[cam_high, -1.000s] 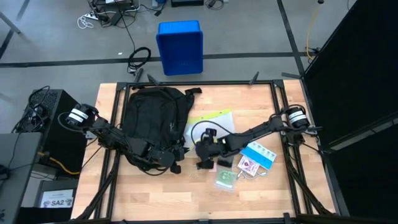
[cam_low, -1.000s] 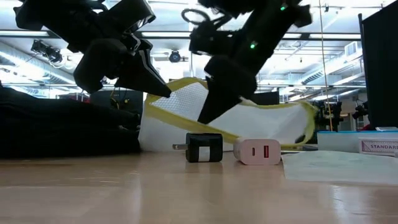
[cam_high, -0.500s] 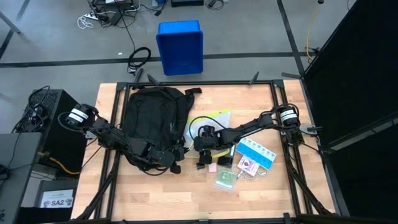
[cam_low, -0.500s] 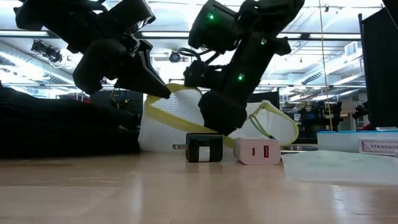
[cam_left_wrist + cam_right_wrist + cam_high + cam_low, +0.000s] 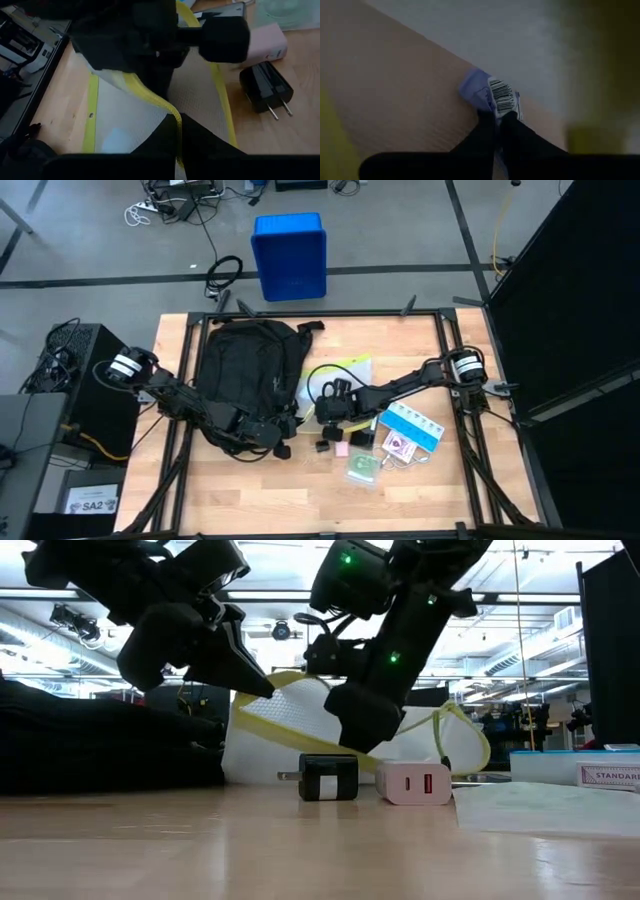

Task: Unpack backpack
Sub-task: Remove the chocolate bar from the zip lock bag, then remove the blue charger adapter from the zip lock bag

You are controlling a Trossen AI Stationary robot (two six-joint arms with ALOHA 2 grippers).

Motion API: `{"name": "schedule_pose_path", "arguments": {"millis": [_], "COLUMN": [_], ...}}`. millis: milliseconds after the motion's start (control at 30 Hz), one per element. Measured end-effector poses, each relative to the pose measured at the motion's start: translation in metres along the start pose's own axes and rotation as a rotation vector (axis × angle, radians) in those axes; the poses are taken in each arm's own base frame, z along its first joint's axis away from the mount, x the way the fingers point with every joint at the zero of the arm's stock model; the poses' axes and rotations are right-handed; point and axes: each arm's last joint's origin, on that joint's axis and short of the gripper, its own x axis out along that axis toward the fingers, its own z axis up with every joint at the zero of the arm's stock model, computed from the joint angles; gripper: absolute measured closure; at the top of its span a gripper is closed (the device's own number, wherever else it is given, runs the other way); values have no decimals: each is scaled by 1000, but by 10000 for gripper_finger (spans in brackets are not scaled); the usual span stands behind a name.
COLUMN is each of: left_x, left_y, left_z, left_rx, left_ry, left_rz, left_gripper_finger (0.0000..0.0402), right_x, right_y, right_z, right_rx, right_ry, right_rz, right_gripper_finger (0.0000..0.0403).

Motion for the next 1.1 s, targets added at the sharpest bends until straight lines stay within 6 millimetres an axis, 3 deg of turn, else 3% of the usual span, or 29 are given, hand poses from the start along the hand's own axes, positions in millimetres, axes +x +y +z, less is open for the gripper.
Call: {"name": "schedule_pose_path", "arguments": {"millis": [167, 400, 633, 900, 1100], "left_x": [0, 0, 0, 0, 0], "left_y": [0, 0, 0, 0, 0], "left_z": [0, 0, 0, 1, 1], "left_rx": [1, 0, 0, -4, -5], "left_ry": [1, 0, 0, -5, -6], "left_rz": [-1, -1, -1, 0, 0], "left_gripper_finger": [402, 402, 402, 402, 402], "right_x": [-16, -58, -99, -106, -101], "right_y": [5, 18, 44, 72, 66], "right_z": [3, 8, 9, 0, 2], "right_rx": [-1, 4, 12, 4, 30], "right_ry": [-39, -125, -226, -233, -248], "right_rz": [-13, 45, 240, 348, 273], "right_gripper_finger": [402, 403, 402, 402, 402]}}
